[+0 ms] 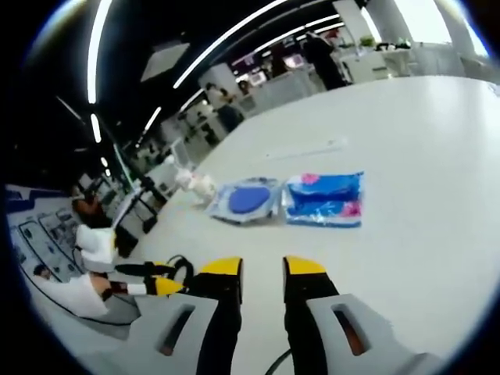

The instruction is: Arrange the tabletop items into an orderly group along one side of the table until the central work area is clear of visible clutter.

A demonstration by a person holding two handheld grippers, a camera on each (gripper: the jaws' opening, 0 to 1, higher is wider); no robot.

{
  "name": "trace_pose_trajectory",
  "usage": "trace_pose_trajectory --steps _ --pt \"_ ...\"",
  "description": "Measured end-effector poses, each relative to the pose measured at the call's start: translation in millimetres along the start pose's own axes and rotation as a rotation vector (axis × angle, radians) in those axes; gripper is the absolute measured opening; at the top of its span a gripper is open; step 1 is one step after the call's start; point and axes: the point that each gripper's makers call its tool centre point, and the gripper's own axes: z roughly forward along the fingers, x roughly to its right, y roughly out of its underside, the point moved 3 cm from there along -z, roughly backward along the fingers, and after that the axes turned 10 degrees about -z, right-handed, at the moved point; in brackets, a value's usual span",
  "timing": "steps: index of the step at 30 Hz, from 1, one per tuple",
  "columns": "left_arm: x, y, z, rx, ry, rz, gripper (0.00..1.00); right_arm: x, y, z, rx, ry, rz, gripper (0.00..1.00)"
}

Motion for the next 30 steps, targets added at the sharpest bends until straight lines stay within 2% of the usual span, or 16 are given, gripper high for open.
trace_pose_trajectory --steps 9,14,18,22,26,30 --pt "6.3 9.0 9.7 -0.030 -0.007 0.020 0.41 2.4 5.4 -3.0 -0.008 0.008 0.025 0.16" --pt "4.8 12.7 13.1 -0.044 -0.025 0.029 0.26 3.1 5.7 -3.4 -0.010 0.011 0.025 0.16" --pt "7.3 16.6 15.5 -0.056 -0.008 0.019 0.21 6.6 7.2 -5.1 -0.012 0.024 0.033 0.15" --pt "6.7 15.0 18.0 -0.062 -0.014 0.063 0.16 9.1 9.1 -6.3 -0.013 0.031 0.045 0.15" --pt "4.1 14.3 16.7 -0.079 -0.009 0.008 0.11 9.0 9.7 -6.8 -0.009 0.032 0.062 0.14" --pt "9.4 14.8 12.2 -0.084 0.029 -0.015 0.10 8.4 6.7 -8.2 0.000 0.032 0.060 0.14"
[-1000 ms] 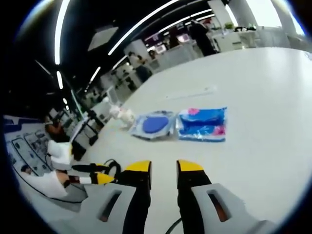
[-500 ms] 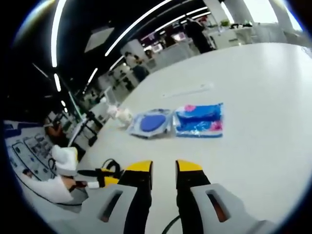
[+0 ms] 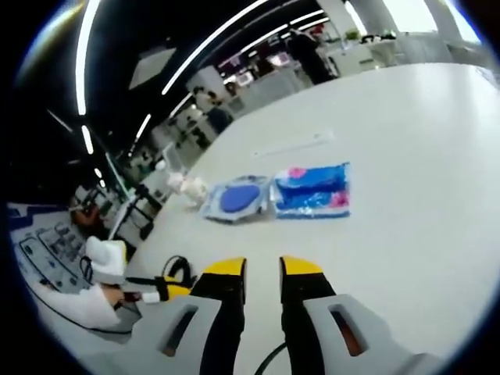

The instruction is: Arrange the tabletop items into an orderly group along one side of the table until the central work area is clear of visible clutter.

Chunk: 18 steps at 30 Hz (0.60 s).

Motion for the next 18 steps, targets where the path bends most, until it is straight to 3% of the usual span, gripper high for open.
trace_pose_trajectory --steps 6,11,15,16,17,18 --pt "22.3 -21.0 -20.2 0.070 0.089 -0.023 0.09 1.3 1.9 -1.0 -0.002 0.000 -0.003 0.15" --pt "45.4 -44.4 -34.3 0.139 0.175 0.007 0.08 -5.0 1.8 -1.0 -0.003 -0.024 -0.066 0.18" --pt "70.1 -60.6 -44.8 0.162 0.291 -0.070 0.07 -13.1 -2.0 -0.5 0.001 -0.054 -0.145 0.21" --pt "75.6 -64.2 -47.4 0.167 0.315 -0.065 0.00 -14.7 -3.2 -0.1 0.002 -0.066 -0.175 0.22" --pt "81.9 -68.2 -53.3 0.183 0.360 -0.025 0.00 -17.0 -4.7 0.1 0.005 -0.076 -0.203 0.23" --pt "96.5 -76.9 -57.2 0.197 0.417 -0.085 0.00 -22.0 -7.5 -0.1 0.015 -0.103 -0.259 0.26"
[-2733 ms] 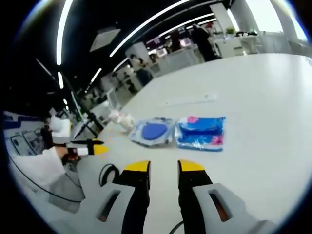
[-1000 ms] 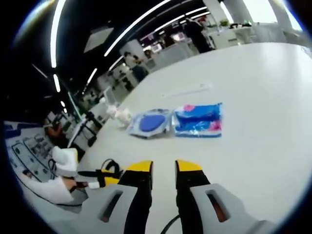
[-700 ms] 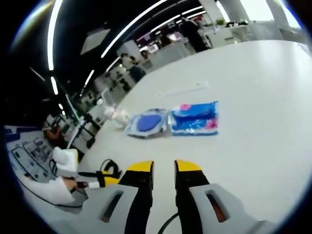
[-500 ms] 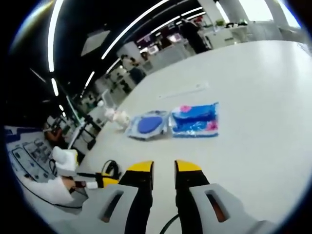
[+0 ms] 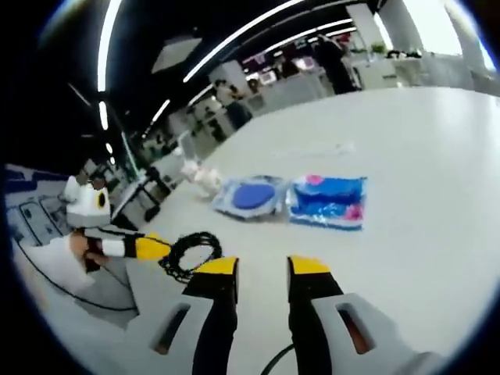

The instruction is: Arrange the tabletop items into an orderly group along one side of the table until the central work area is clear of visible clutter.

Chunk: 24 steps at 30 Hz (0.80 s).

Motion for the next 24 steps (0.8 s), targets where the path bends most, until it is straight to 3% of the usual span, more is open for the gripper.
trace_pose_trajectory --steps 1,3,5,8,11,13,14,15,18,20,22,24 --pt "9.9 -1.5 -0.3 -0.020 0.057 0.024 0.00 -3.0 -3.1 -0.1 0.009 -0.017 -0.040 0.28" --pt "14.6 -11.5 -1.8 -0.005 0.029 0.134 0.00 -10.9 -9.3 1.0 0.018 -0.063 -0.155 0.32" --pt "13.1 -10.5 2.3 -0.027 0.025 0.135 0.00 -18.9 -7.9 2.7 -0.012 -0.118 -0.274 0.37" --pt "9.0 1.4 4.5 -0.076 0.020 0.217 0.00 -18.7 -2.7 -3.1 -0.039 -0.138 -0.379 0.39" --pt "5.3 17.3 4.6 -0.112 0.014 0.313 0.00 -26.9 12.0 -7.7 -0.106 -0.220 -0.560 0.41" --pt "4.2 24.1 5.6 -0.120 0.010 0.320 0.00 -36.3 22.8 -5.7 -0.150 -0.278 -0.668 0.40" --pt "3.3 26.2 6.3 -0.121 0.009 0.315 0.05 -41.8 27.8 -3.5 -0.162 -0.307 -0.713 0.40" --pt "0.6 28.8 7.3 -0.120 0.003 0.300 0.18 -51.2 36.4 1.1 -0.176 -0.359 -0.771 0.40" --pt "-3.3 28.9 6.1 -0.089 -0.026 0.261 0.42 -65.9 61.8 12.9 -0.255 -0.460 -0.855 0.41" --pt "-2.2 26.8 0.8 -0.061 -0.022 0.238 0.45 -68.4 72.6 24.1 -0.282 -0.478 -0.864 0.40" --pt "-2.2 24.0 -5.0 -0.028 -0.019 0.217 0.47 -64.1 80.5 33.1 -0.324 -0.477 -0.791 0.39" --pt "-4.8 23.8 -12.0 -0.012 -0.029 0.203 0.49 -59.7 84.5 39.7 -0.349 -0.475 -0.789 0.38"
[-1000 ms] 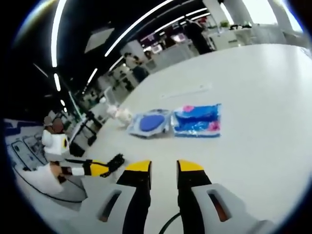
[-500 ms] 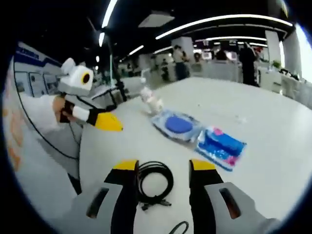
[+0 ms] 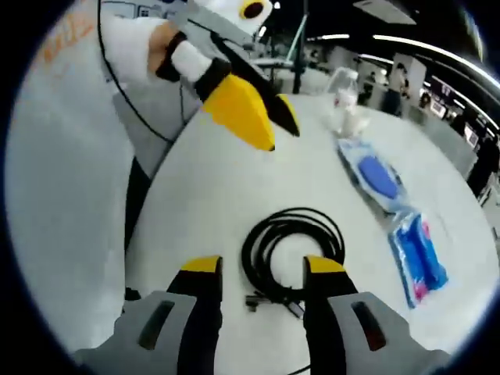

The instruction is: Arrange the tabletop items into an orderly group along one side of the table until the central work area is clear of visible clutter.

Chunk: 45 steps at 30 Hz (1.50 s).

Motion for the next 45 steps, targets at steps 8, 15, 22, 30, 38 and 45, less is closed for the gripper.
trace_pose_trajectory --steps 8,15,22,30,38,45 --pt "-13.3 14.7 -15.6 0.015 -0.051 -0.063 0.53 1.2 2.6 25.2 -0.081 -0.057 -0.098 0.28" --pt "-12.5 19.3 -18.0 0.031 -0.063 -0.112 0.53 -2.6 -0.5 39.2 -0.082 -0.044 -0.025 0.10" --pt "-8.9 19.6 -14.5 0.036 -0.046 -0.125 0.54 20.4 -18.2 17.7 0.101 -0.020 0.455 0.04" --pt "-10.2 16.8 -12.3 0.022 -0.007 -0.081 0.64 40.8 -61.3 -36.3 0.469 -0.097 0.784 0.02" --pt "-6.9 -0.5 -5.1 0.000 0.048 0.099 0.68 12.3 -85.9 -68.5 0.505 -0.299 0.749 0.02" --pt "12.7 -23.1 6.7 0.021 0.187 0.302 0.73 4.3 -116.1 -97.6 0.716 -0.486 0.833 0.02"
